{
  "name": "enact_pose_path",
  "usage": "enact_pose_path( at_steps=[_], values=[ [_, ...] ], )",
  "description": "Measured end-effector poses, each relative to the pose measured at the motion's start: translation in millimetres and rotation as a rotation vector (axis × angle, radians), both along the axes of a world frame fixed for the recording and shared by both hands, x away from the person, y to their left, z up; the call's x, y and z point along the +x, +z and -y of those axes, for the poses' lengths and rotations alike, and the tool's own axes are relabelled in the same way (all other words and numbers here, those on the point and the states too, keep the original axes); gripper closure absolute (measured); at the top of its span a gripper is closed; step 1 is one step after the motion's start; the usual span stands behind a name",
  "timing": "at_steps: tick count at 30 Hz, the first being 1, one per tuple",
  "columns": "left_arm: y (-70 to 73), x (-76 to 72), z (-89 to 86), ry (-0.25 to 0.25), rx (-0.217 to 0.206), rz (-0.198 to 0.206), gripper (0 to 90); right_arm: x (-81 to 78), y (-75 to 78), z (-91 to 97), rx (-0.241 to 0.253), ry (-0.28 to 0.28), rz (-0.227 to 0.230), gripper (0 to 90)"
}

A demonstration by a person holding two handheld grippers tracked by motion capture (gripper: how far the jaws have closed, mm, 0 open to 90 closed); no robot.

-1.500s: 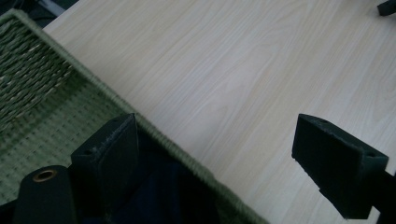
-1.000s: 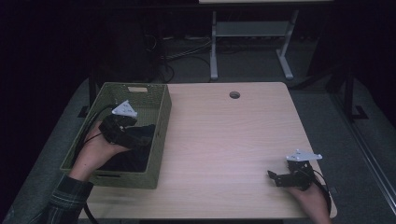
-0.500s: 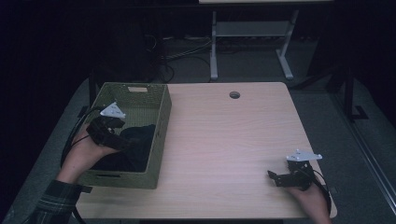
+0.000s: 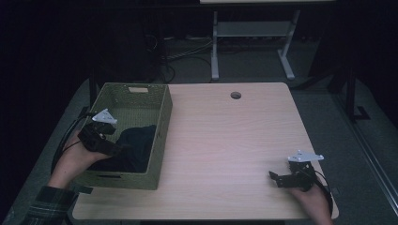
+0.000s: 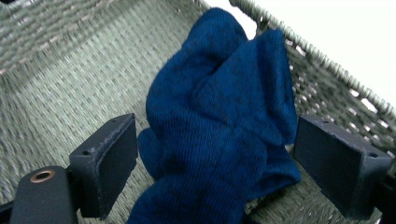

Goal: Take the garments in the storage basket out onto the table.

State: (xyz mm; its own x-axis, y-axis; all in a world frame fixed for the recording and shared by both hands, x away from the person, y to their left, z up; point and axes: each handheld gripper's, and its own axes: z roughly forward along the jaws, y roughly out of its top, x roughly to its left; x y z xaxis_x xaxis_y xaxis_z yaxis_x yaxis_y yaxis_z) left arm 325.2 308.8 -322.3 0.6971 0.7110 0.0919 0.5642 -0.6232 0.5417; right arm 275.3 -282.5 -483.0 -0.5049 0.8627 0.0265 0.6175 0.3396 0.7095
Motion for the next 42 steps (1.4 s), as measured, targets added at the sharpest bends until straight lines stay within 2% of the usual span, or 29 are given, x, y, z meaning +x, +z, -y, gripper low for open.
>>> enact_pose_path(
  at_steps=[11,17,28,33,37,42],
  values=[
    [-16.9,1.5,-5.9,-0.007,0.018,-0.061,13.4,0.0,0.0,0.0,0.000,0.000,0.000,5.3],
    [-29.0,4.5,-5.6,-0.018,0.048,-0.099,13.4,0.0,0.0,0.0,0.000,0.000,0.000,5.3],
    [-43.3,11.5,-2.9,-0.002,0.035,-0.151,13.5,0.0,0.0,0.0,0.000,0.000,0.000,5.3],
    [-47.3,14.8,-0.3,0.001,0.049,-0.165,14.2,0.0,0.0,0.0,0.000,0.000,0.000,5.3],
    [-49.5,17.1,0.5,-0.010,0.051,-0.186,20.3,0.0,0.0,0.0,0.000,0.000,0.000,5.3],
    [-50.0,20.7,-1.3,-0.022,0.034,-0.212,32.2,0.0,0.0,0.0,0.000,0.000,0.000,5.3]
  ],
)
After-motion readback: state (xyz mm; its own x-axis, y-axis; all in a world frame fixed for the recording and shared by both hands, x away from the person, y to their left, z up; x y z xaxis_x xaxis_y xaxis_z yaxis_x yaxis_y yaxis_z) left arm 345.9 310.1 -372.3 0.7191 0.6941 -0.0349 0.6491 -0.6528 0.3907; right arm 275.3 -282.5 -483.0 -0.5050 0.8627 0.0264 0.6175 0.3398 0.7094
